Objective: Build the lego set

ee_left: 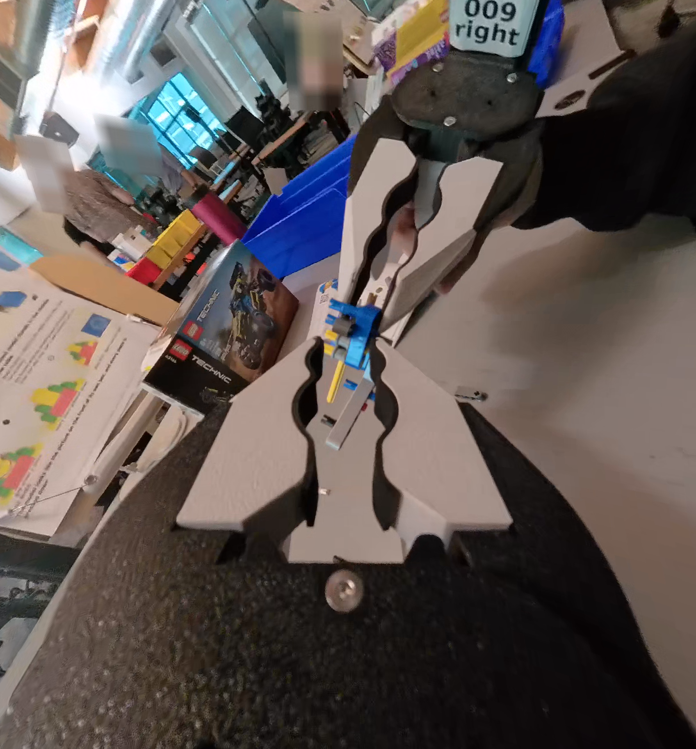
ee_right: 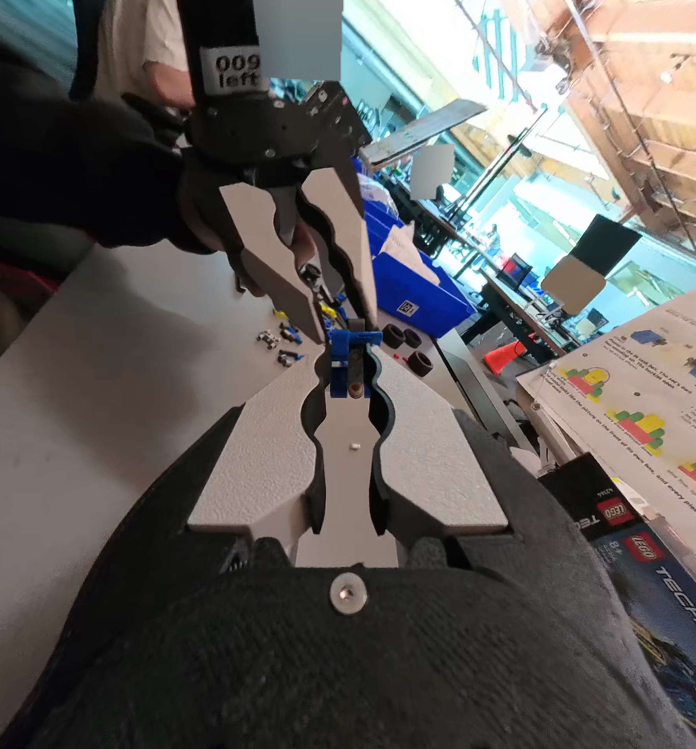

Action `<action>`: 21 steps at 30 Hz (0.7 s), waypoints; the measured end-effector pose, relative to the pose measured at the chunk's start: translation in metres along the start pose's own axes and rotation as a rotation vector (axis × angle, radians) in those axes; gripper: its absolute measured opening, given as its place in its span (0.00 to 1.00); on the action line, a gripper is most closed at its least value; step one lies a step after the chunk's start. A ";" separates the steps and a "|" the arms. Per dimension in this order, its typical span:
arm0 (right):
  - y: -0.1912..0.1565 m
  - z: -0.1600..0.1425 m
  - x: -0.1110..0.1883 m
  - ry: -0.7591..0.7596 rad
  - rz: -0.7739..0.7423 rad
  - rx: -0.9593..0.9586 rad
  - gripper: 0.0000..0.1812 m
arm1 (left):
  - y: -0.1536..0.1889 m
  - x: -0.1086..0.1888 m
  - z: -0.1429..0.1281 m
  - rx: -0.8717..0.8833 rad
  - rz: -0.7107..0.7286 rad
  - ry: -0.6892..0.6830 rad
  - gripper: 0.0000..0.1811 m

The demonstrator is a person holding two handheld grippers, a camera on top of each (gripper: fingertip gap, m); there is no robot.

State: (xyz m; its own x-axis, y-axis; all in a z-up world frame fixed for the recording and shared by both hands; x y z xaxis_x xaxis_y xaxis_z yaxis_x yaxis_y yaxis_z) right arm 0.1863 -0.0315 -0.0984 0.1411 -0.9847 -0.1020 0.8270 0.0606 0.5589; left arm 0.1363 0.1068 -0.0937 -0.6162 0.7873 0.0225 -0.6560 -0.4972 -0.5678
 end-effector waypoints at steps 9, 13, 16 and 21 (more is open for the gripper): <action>-0.025 -0.055 -0.011 -0.365 0.064 0.581 0.07 | 0.012 0.000 -0.049 0.035 0.049 -0.123 0.09; -0.037 -0.073 -0.017 -0.441 0.133 0.644 0.07 | 0.020 -0.009 -0.072 0.094 0.040 -0.175 0.07; -0.041 -0.075 -0.017 -0.447 0.147 0.661 0.07 | 0.017 -0.013 -0.078 0.214 0.020 -0.183 0.07; -0.049 -0.074 -0.013 -0.408 0.195 0.633 0.07 | 0.017 -0.013 -0.083 0.481 -0.112 -0.183 0.04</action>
State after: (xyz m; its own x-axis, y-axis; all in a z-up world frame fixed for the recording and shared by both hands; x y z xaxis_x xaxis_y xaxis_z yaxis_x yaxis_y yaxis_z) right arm 0.1846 -0.0096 -0.1852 -0.0606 -0.9554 0.2891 0.3226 0.2553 0.9114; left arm 0.1694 0.1188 -0.1720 -0.5686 0.7901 0.2289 -0.8217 -0.5585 -0.1132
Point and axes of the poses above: each gripper's, where its closed fingertips meet, x back along the fingers, z out of its top, y = z × x across the jaws, the point moved 8 cm from there along x, back along the fingers, and after that the axes turned 13 degrees about y, right-handed, at the moved point
